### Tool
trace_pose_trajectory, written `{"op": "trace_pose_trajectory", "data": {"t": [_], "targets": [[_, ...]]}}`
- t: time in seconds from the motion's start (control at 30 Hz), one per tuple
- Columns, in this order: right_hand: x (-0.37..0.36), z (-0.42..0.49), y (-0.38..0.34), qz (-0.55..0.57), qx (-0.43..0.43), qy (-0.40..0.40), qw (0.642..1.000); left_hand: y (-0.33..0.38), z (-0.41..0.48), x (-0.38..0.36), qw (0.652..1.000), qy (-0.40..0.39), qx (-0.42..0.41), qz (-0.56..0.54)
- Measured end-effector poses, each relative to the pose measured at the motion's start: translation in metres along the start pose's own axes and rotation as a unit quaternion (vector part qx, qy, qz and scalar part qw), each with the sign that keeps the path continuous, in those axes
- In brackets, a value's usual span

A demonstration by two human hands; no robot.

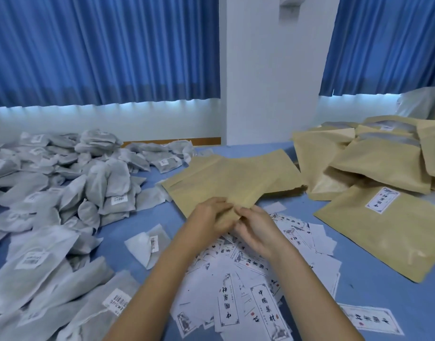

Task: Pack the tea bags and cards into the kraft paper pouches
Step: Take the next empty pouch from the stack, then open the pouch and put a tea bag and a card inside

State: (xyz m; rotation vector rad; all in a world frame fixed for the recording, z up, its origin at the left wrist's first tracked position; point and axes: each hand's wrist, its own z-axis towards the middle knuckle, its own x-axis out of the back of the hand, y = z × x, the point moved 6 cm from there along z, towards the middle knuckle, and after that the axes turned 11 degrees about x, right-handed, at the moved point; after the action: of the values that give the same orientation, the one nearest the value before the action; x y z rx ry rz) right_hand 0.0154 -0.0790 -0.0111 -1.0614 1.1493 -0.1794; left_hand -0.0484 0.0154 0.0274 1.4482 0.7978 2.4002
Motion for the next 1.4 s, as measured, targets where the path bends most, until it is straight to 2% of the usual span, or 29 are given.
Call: {"op": "trace_pose_trajectory", "data": {"t": [0.07, 0.2, 0.37, 0.53, 0.63, 0.7, 0.8, 0.87, 0.97, 1.1, 1.17, 1.23, 1.3, 1.33, 1.4], "targets": [[-0.005, -0.002, 0.004, 0.031, -0.018, -0.03, 0.999, 0.009, -0.003, -0.006, 1.0, -0.002, 0.004, -0.024], [-0.01, -0.004, 0.006, -0.01, -0.022, -0.086, 0.996, 0.003, -0.009, 0.0, 0.996, 0.006, 0.008, -0.086], [-0.017, -0.013, 0.001, -0.058, -0.016, -0.139, 0.988, -0.019, -0.013, 0.005, 0.977, -0.032, 0.127, -0.17], [-0.017, -0.016, -0.001, -0.083, -0.01, -0.151, 0.985, -0.024, -0.017, 0.012, 0.961, -0.043, 0.166, -0.218], [-0.018, -0.016, 0.0, -0.085, -0.007, -0.14, 0.986, -0.017, -0.02, 0.014, 0.971, 0.008, 0.158, -0.178], [-0.018, -0.015, 0.003, -0.084, -0.007, -0.128, 0.988, -0.005, -0.022, 0.01, 0.986, 0.039, 0.116, -0.11], [-0.014, -0.014, 0.003, -0.111, -0.002, -0.085, 0.99, 0.008, -0.025, -0.002, 0.995, 0.044, 0.093, -0.015], [-0.007, -0.01, 0.004, -0.136, 0.013, -0.028, 0.99, 0.011, -0.028, -0.004, 0.995, 0.042, 0.091, 0.014], [-0.006, -0.009, 0.006, -0.223, 0.07, 0.002, 0.972, 0.013, -0.029, 0.001, 0.994, 0.062, 0.09, 0.014], [-0.018, -0.016, 0.008, -0.311, 0.106, -0.043, 0.944, 0.013, -0.03, 0.003, 0.99, 0.083, 0.091, 0.073], [-0.016, -0.015, 0.008, -0.334, 0.115, -0.03, 0.935, 0.01, -0.031, 0.012, 0.983, 0.123, 0.125, 0.049], [-0.016, -0.016, 0.013, -0.355, 0.097, -0.014, 0.93, -0.003, -0.031, 0.028, 0.964, 0.196, 0.179, -0.011], [-0.016, -0.016, 0.017, -0.344, 0.094, -0.015, 0.934, -0.014, -0.031, 0.042, 0.951, 0.242, 0.193, -0.02], [-0.014, -0.015, 0.015, -0.352, 0.1, -0.003, 0.931, -0.017, -0.031, 0.045, 0.952, 0.238, 0.194, 0.0], [-0.008, -0.012, 0.008, -0.373, 0.111, 0.022, 0.921, -0.017, -0.031, 0.04, 0.962, 0.178, 0.181, 0.102]]}}
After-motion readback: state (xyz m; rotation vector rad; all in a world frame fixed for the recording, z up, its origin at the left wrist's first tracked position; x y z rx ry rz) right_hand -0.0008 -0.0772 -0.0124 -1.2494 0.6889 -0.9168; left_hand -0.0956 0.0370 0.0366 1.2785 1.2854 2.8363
